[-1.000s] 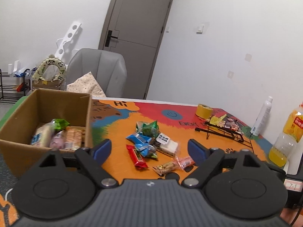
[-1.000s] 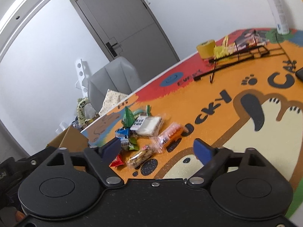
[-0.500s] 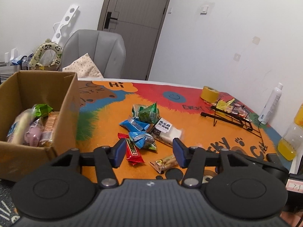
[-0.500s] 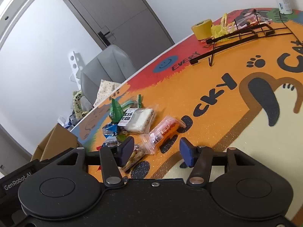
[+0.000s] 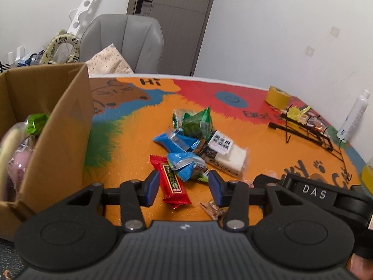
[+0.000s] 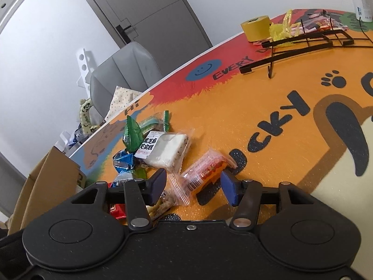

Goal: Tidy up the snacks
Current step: 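Grasp the red chocolate bar with the left gripper while the right gripper grasps the orange candy packet, then carry the red bar with the left gripper while the right gripper carries the orange packet to the box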

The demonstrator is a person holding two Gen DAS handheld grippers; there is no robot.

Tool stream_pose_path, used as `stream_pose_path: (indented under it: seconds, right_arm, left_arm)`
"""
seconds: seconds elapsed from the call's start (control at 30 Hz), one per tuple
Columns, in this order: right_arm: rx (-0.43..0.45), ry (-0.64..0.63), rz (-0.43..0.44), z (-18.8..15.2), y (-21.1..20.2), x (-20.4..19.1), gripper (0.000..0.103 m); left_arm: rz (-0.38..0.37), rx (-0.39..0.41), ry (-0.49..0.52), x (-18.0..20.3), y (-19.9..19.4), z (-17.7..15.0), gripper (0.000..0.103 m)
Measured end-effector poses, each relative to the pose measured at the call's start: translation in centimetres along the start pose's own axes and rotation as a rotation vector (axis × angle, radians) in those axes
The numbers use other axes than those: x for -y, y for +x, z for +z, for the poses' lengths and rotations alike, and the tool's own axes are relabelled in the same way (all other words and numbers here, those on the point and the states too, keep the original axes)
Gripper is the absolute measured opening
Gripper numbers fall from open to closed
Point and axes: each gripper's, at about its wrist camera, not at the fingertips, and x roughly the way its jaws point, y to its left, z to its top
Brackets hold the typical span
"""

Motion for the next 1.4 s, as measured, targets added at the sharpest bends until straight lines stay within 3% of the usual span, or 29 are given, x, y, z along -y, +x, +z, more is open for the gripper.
stream_pose_path:
  seconds: [0.23, 0.4, 0.57, 1.03, 1.4]
  right_arm:
    - [0.007, -0.058, -0.025, 0.1, 0.6, -0.7, 0.053]
    - [0.007, -0.093, -0.046, 0.1, 0.7, -0.3, 0.022]
    - [-0.001, -0.073, -0.006, -0.2, -0.1, 0.7, 0.021]
    - [0.031, -0.050, 0.058, -1.4, -3.6, -0.1, 0.012]
    - [0.049, -0.065, 0.089, -1.8, -5.3, -1.4, 0.011]
  left_arm:
    - [0.025, -0.024, -0.008, -0.4, 1.5, -0.2, 0.043]
    - [0.020, -0.049, -0.004, -0.3, 2.3, -0.7, 0.032]
    - [0.008, -0.043, -0.007, -0.5, 2.0, -1.1, 0.024]
    - [-0.038, 0.022, -0.013, -0.5, -2.0, -1.9, 0.022]
    - [-0.059, 0.088, -0.022, -1.3, -5.8, -1.6, 0.022]
